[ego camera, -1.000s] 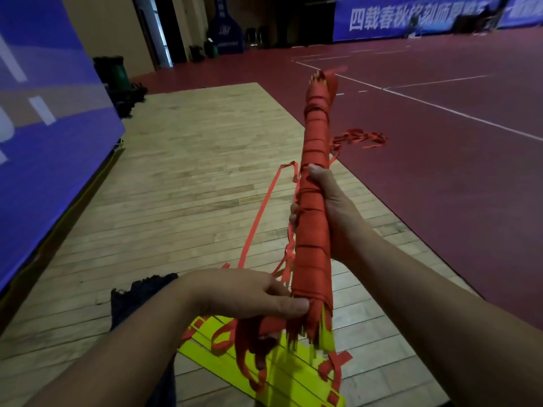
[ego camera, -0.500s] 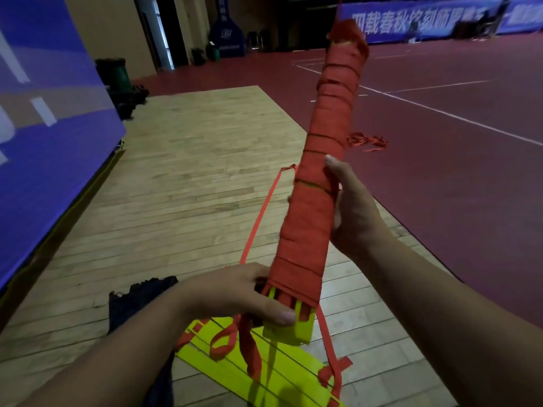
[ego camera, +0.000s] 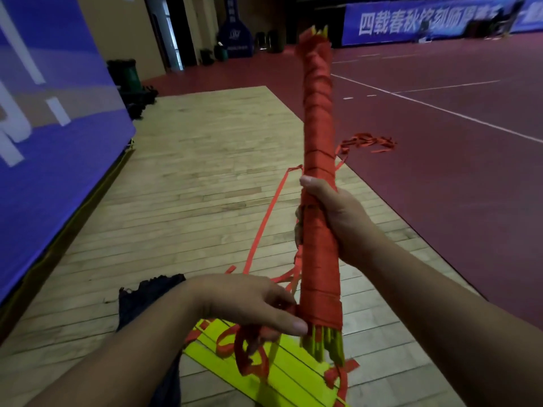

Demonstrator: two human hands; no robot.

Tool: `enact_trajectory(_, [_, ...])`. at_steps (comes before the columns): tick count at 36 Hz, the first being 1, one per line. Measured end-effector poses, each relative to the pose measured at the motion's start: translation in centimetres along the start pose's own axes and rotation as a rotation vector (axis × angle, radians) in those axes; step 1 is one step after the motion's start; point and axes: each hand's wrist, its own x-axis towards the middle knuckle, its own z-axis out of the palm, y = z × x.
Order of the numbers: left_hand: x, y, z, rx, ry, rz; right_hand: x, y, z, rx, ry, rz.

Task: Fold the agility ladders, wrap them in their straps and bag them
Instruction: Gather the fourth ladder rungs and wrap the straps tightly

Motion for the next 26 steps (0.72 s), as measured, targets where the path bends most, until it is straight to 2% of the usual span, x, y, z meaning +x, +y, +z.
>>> enact_trajectory(2, [0.4,0.2,0.5,0.071,0.070,0.022,0.6,0.2,-0.3,-0.092,0.142,-0.103])
enact_trajectory(4, [1.3,0.2,1.4,0.222,0.236,0.017,0.9,0.4,-0.4,-0.161,0.274,-0.160])
enact_trajectory(7, [2.5,0.4,2.6,0.260,0.439,0.042,0.8,0.5,-0.3,-0.138,0.337,-0.181])
enact_trajectory(11, [2.3,-0.3,1.5,0.014,0.320,0.087,0.2,-0.6,-0.4,0.052,0.245,-0.127])
enact_trajectory(15, [1.2,-0.4,1.1,-0.253,0.069,0.211,-0.8,-2.0,-0.7,0.406,-0.072,-0.029])
enact_trajectory(18, [1.1,0.2,2.0,-0.280,-0.073,0.276,-1.3,-1.9,-0.3,0.620,-0.260,0.083])
enact_trajectory(23, [1.6,0.5,2.7,-0.286,-0.179,0.219,-0.9,-1.4,0.1,0.469,-0.261,0.141])
enact_trajectory(26, [1.4,0.6,2.1,-0.116,-0.152,0.105,-0.6,-1.3,-0.1,0.378,-0.220,0.149])
